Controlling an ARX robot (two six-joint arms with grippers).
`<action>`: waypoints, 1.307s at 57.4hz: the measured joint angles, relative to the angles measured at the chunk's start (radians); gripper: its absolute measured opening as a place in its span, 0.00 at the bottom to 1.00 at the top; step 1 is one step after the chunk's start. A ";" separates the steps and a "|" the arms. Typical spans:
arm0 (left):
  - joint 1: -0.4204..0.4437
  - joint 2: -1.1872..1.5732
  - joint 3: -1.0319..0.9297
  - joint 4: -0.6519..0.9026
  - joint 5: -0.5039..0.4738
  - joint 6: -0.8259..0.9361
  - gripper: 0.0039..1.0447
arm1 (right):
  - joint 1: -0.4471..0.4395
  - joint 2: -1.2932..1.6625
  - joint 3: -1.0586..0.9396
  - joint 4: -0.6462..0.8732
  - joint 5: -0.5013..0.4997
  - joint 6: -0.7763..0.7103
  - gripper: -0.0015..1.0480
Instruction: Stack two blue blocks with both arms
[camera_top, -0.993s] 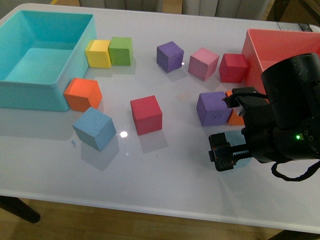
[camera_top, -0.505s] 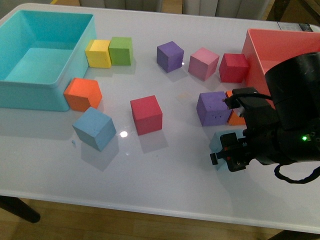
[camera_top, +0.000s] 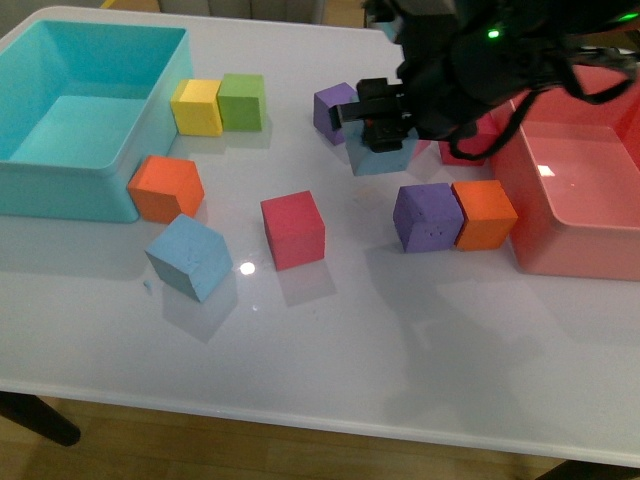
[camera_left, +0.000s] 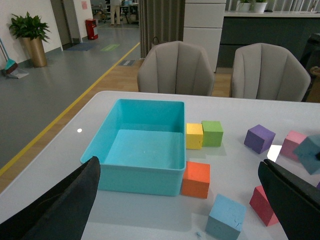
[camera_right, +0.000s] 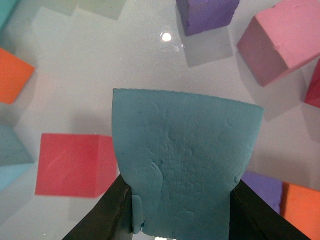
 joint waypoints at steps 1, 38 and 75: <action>0.000 0.000 0.000 0.000 0.000 0.000 0.92 | 0.006 0.024 0.034 -0.014 0.005 0.000 0.35; 0.000 0.000 0.000 0.000 0.000 0.000 0.92 | 0.061 0.513 0.716 -0.304 0.090 -0.004 0.34; 0.000 0.000 0.000 0.000 0.000 0.000 0.92 | 0.060 0.566 0.742 -0.284 0.074 -0.019 0.76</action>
